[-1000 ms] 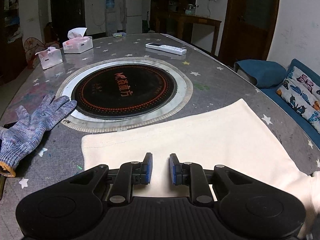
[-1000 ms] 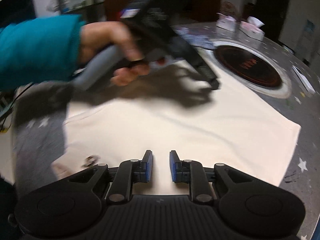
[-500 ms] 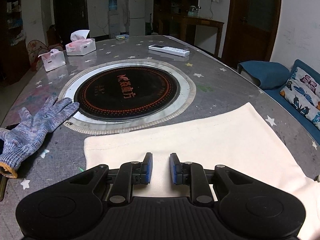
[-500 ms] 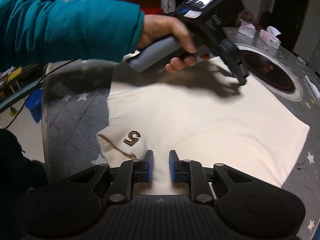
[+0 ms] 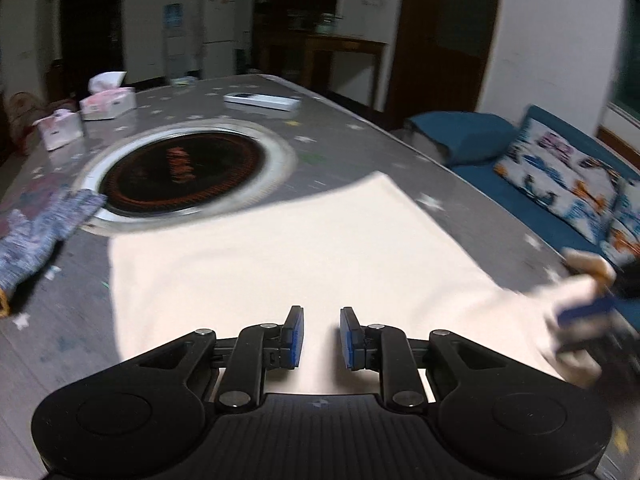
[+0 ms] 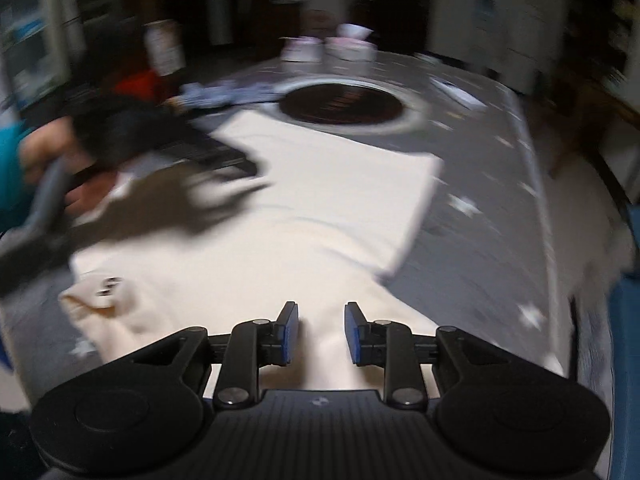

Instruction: Fold clothes

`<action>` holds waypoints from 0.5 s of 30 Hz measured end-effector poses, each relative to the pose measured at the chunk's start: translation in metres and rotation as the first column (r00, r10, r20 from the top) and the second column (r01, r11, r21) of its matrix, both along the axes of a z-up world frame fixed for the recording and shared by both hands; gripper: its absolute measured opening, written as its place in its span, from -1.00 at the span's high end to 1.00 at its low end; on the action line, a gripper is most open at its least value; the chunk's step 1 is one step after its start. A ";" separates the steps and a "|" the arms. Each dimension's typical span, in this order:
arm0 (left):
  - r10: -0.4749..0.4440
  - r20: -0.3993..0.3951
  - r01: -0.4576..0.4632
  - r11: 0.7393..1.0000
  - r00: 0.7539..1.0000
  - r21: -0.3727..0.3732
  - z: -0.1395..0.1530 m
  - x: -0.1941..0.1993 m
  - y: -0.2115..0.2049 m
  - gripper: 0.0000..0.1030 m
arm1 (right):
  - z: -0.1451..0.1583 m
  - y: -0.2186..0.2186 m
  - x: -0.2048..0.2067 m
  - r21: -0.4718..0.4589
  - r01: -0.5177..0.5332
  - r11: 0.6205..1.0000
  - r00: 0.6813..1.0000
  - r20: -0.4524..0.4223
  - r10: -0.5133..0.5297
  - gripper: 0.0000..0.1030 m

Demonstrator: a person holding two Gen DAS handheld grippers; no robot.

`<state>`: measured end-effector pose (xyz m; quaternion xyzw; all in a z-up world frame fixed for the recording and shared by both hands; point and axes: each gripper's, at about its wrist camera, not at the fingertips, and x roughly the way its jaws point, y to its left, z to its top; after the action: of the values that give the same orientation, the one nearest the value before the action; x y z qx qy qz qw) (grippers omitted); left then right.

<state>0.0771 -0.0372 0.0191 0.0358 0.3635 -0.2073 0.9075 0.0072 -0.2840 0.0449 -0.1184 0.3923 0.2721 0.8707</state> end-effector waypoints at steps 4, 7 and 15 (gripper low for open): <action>-0.063 -0.006 0.063 0.998 0.998 -0.004 -0.004 -0.028 -0.011 0.58 | -0.006 -0.031 0.003 -0.016 0.129 0.992 0.992 -0.017 -0.129 0.44; -0.091 -0.003 0.091 0.996 0.996 0.008 -0.007 -0.044 -0.016 0.58 | -0.007 -0.051 -0.003 -0.020 0.204 0.979 0.978 -0.027 -0.205 0.44; -0.096 0.007 0.096 0.995 0.995 0.032 -0.012 -0.066 -0.017 0.50 | -0.010 -0.095 -0.027 -0.039 0.355 0.934 0.934 -0.034 -0.357 0.42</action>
<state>0.0116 -0.0546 0.0067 0.0684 0.3609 -0.2445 0.8974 -0.0195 -0.3790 0.0351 -0.0537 0.4291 0.1060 0.8954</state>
